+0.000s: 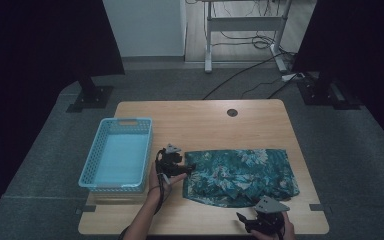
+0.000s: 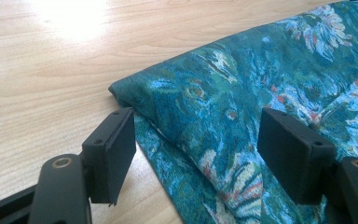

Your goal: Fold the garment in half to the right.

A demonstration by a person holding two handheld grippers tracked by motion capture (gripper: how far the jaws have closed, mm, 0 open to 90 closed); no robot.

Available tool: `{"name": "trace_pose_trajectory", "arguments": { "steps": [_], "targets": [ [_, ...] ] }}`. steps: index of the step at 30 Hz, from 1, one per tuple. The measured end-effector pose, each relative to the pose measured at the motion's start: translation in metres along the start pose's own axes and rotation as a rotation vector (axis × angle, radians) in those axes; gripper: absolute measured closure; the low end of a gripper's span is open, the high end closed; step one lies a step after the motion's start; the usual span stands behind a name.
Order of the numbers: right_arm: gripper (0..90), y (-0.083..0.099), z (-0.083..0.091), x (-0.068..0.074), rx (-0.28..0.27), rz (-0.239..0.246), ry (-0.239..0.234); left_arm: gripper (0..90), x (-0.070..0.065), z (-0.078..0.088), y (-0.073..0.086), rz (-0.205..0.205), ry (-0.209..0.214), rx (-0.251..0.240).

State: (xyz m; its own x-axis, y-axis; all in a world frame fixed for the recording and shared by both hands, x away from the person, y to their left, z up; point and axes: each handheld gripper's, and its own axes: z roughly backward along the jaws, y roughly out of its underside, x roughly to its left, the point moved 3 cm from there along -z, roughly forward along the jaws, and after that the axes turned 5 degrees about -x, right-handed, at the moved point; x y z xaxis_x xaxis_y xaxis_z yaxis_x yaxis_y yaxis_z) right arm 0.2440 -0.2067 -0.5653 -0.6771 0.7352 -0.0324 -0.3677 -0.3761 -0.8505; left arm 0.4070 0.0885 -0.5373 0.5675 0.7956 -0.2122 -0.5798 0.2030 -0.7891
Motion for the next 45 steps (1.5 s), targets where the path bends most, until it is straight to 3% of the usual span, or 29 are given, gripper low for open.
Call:
{"name": "trace_pose_trajectory", "arguments": {
  "steps": [14, 21, 30, 45],
  "targets": [
    [22.1, 0.001, -0.001, 0.0, 0.004, 0.001, -0.003, 28.1, 0.009, -0.014, -0.008, -0.011, -0.023, 0.008],
    [22.1, 0.001, -0.002, 0.0, 0.005, 0.003, -0.005, 28.4, 0.014, -0.019, -0.01, 0.0, -0.04, 0.015],
    [22.1, 0.001, -0.003, 0.001, 0.011, 0.005, -0.012, 29.3, 0.02, -0.027, -0.013, 0.02, -0.031, 0.017],
    [22.1, 0.001, -0.003, 0.002, 0.018, 0.018, -0.016, 30.3, 0.025, -0.041, -0.018, 0.024, -0.048, 0.019]
  ]
}}
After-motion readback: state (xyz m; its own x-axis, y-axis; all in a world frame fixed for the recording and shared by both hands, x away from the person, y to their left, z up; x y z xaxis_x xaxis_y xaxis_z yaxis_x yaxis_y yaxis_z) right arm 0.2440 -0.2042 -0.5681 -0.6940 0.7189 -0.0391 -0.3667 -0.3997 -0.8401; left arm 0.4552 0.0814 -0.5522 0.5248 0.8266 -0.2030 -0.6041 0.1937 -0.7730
